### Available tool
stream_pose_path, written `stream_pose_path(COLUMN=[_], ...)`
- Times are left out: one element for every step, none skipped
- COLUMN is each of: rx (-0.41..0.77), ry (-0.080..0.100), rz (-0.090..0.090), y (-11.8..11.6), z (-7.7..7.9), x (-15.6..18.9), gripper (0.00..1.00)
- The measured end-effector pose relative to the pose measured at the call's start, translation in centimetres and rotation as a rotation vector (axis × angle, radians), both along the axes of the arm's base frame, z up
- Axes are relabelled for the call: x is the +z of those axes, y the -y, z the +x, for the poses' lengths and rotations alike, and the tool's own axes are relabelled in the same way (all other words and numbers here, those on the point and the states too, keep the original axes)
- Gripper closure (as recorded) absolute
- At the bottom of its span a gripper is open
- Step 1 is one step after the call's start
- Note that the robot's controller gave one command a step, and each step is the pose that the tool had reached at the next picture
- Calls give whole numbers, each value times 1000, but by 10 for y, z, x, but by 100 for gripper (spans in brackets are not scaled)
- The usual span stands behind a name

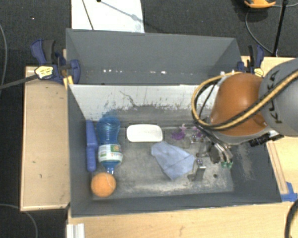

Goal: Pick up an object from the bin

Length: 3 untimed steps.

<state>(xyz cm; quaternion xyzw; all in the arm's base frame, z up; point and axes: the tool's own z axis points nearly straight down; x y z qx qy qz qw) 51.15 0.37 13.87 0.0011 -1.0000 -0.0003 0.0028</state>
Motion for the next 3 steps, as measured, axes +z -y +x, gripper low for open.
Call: stream_pose_path(rx=[0,0,21], ry=[8,9,5], rz=[0,0,-2], y=[0,1,-8], z=[2,2,-7], x=[4,3,-26], gripper=[0,0,0])
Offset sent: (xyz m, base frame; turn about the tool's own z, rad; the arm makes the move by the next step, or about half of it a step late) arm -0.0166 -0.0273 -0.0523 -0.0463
